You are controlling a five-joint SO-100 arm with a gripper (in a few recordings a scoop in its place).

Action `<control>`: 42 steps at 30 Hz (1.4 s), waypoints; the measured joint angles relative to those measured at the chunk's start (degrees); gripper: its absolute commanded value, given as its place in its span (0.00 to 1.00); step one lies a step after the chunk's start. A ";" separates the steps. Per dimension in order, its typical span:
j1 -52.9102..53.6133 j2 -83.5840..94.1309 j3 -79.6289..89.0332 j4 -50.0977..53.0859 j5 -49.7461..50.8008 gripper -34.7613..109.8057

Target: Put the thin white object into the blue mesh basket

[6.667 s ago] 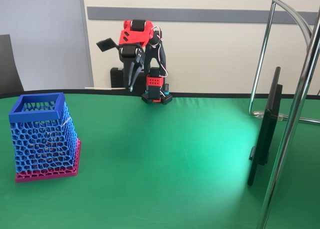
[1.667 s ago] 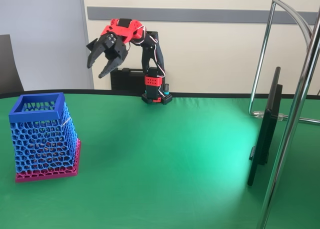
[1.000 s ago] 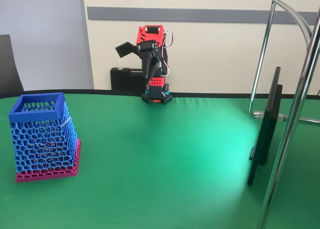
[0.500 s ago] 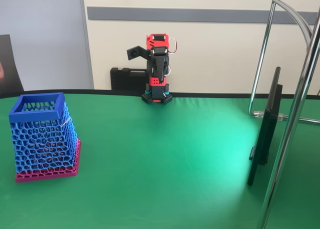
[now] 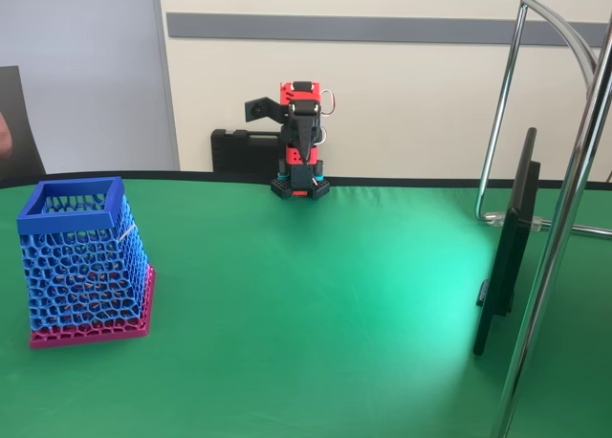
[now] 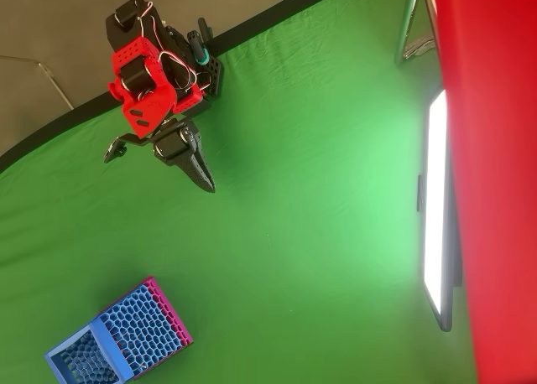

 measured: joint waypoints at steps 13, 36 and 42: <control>2.20 5.45 12.22 0.97 -1.23 0.25; 1.76 5.45 18.37 -0.44 -4.66 0.25; 1.76 5.45 18.37 -0.44 -4.66 0.25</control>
